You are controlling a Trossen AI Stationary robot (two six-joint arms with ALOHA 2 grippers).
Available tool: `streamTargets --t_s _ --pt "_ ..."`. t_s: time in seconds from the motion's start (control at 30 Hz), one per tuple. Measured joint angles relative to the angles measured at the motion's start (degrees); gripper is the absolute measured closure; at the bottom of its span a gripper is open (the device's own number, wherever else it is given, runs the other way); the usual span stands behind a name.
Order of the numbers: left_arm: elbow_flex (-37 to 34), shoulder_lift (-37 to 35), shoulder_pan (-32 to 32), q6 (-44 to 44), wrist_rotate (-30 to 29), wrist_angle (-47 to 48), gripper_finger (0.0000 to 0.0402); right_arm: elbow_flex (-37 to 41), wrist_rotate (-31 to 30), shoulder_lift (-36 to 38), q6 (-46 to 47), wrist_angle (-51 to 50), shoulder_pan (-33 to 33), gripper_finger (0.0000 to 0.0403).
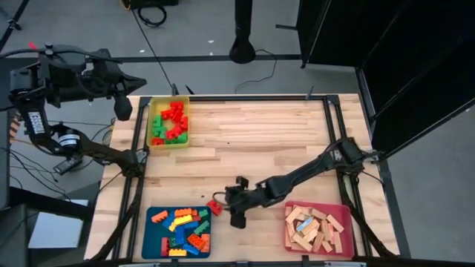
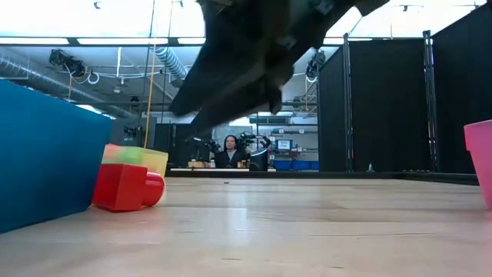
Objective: Sort blocks by size
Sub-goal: Put the round orange game piece into the yellow bin
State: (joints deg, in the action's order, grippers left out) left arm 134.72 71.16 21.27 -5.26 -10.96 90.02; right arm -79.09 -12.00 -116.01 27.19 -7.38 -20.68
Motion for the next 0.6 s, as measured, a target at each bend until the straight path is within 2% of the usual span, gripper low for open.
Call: streamTargets --t_s 0.13,0.3,0.6 --pt "0.00 0.00 0.01 0.10 0.00 0.00 0.0399 -5.32 -0.57 -5.35 -0.03 -1.37 -0.44 0.0199" --pt "0.00 0.04 0.01 0.94 0.00 0.00 0.0399 -11.07 -4.30 -9.63 3.21 -5.65 -0.44 0.0199" --pt "0.00 0.04 0.01 1.43 0.00 0.00 0.0399 -19.31 -3.59 -16.18 4.66 -9.36 -1.01 0.0200"
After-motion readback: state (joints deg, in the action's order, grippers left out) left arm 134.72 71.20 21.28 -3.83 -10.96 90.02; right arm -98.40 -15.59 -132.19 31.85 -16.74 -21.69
